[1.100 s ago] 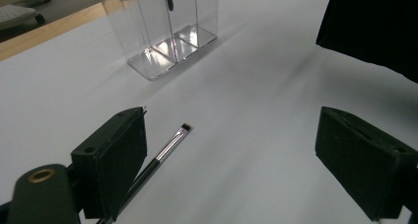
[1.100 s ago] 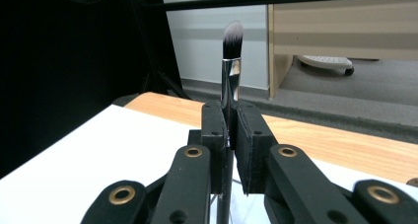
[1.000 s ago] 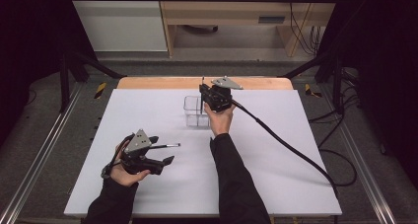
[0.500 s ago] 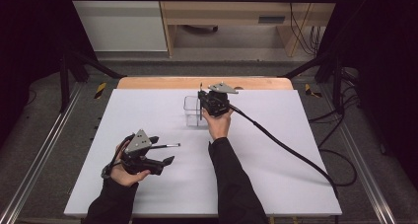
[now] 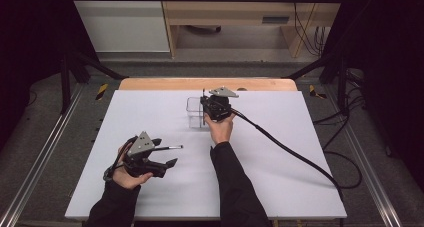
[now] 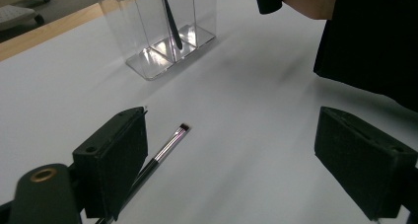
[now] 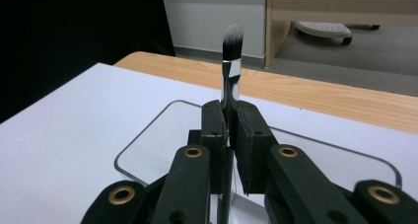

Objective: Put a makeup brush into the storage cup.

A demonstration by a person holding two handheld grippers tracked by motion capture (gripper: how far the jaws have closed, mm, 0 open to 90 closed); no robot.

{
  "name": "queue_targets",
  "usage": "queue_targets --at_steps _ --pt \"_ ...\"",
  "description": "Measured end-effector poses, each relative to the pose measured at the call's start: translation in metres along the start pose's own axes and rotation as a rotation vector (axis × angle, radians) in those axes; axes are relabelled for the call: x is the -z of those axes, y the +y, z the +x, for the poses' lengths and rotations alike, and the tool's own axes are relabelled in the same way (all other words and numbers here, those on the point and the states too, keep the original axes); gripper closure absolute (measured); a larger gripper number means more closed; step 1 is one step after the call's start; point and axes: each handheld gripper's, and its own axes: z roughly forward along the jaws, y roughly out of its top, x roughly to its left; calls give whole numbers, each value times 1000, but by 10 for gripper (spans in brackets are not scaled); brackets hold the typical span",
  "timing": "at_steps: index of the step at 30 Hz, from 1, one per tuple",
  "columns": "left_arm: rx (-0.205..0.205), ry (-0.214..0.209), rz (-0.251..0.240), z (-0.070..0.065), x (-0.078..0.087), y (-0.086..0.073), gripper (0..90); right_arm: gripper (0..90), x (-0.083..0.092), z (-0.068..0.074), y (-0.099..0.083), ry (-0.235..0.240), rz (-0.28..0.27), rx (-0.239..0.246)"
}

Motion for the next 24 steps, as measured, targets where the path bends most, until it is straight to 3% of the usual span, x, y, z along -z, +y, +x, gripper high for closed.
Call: queue_targets --at_steps 16,24 --pt "2 2 0 1 0 0 119 797 1 -4 -3 -4 61 -15" --pt "3 3 -1 1 0 0 119 738 14 -7 -1 11 37 -4"
